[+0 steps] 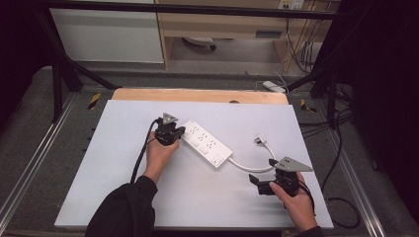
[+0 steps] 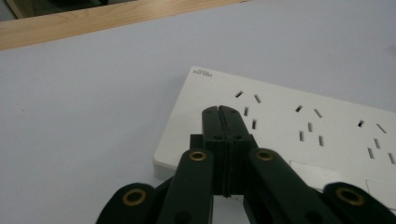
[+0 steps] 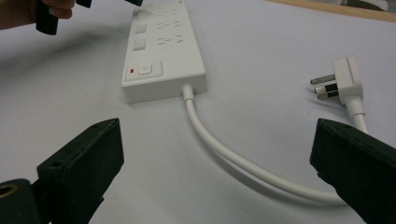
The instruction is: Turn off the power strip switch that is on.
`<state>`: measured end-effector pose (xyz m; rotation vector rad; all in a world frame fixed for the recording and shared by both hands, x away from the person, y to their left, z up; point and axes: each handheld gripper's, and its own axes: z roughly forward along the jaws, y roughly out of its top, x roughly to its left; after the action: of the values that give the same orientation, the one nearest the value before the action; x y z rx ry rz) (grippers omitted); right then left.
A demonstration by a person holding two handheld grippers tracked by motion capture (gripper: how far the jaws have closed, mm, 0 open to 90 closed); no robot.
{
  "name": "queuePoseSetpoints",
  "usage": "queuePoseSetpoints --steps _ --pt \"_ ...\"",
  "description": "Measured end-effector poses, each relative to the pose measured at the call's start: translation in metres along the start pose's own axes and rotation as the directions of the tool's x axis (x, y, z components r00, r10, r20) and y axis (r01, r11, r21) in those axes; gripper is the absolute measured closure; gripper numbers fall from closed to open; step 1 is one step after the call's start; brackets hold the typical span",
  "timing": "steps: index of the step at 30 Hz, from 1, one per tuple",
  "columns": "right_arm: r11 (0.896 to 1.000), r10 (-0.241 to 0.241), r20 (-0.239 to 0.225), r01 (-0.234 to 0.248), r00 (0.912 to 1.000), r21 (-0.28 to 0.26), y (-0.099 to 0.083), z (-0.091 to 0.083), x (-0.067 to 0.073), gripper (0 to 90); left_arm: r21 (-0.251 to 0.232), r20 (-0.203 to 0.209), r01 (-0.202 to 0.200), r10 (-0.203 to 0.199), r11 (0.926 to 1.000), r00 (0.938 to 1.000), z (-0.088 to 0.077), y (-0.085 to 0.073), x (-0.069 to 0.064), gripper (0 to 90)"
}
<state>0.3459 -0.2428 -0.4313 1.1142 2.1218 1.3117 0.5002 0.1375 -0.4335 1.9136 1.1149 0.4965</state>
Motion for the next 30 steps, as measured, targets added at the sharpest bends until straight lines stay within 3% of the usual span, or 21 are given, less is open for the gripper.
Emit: queuePoseSetpoints --steps 30 --pt "1.000 0.000 -0.002 0.000 1.0000 0.004 -0.0001 0.0003 0.0003 3.1 0.011 0.001 0.002 -0.002 0.9999 1.0000 0.0033 -0.0040 -0.0004 90.0"
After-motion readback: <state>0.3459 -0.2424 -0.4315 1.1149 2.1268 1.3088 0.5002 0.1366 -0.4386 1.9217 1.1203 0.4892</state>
